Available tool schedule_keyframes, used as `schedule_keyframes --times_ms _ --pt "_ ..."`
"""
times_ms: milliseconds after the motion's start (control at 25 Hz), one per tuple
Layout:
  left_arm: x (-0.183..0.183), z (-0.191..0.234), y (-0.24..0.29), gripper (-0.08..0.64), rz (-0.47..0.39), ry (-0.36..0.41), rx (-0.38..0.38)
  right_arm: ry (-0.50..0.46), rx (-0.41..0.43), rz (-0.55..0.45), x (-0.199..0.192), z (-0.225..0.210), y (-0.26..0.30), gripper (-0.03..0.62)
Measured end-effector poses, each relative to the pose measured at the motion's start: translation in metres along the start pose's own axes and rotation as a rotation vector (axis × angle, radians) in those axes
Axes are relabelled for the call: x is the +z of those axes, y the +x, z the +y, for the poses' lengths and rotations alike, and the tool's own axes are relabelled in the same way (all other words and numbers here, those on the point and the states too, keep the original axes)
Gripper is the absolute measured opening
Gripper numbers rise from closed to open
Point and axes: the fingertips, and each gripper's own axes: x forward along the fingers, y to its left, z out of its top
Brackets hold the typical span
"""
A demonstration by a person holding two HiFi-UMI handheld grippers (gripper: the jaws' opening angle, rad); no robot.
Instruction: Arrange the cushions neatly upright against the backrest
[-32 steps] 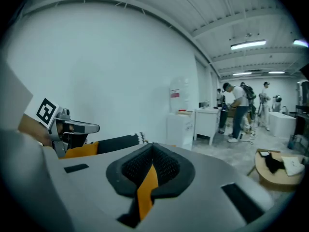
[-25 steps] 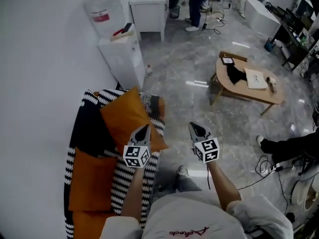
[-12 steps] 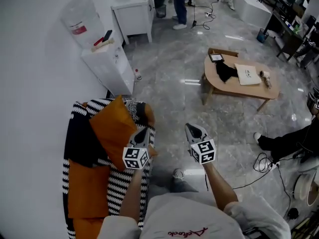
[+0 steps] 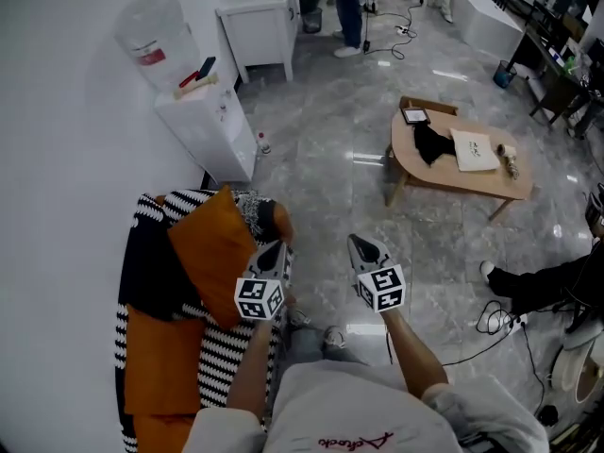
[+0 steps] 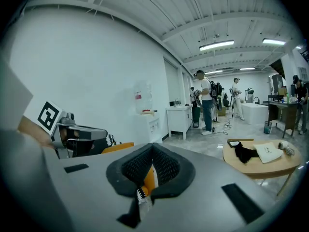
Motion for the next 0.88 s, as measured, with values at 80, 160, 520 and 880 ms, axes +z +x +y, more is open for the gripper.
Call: schedule_keyframes --times_ms 80,160,520,880 --pt "0.001 0.005 0.008 0.029 0.003 -0.001 -0.007 -0.004 0.000 0.007 0.000 -0.002 0.009 0.026" --pt "0.002 0.011 0.017 0.029 0.002 -0.003 -0.015 -0.007 -0.002 0.010 0.002 -0.005 0.019 0.026" --pt "0.015 0.063 0.053 0.029 -0.002 -0.039 -0.035 -0.031 0.000 0.028 0.023 -0.005 0.087 0.026" --pt "0.043 0.123 0.069 0.029 -0.034 -0.076 -0.045 -0.073 -0.001 0.045 0.059 0.011 0.157 0.026"
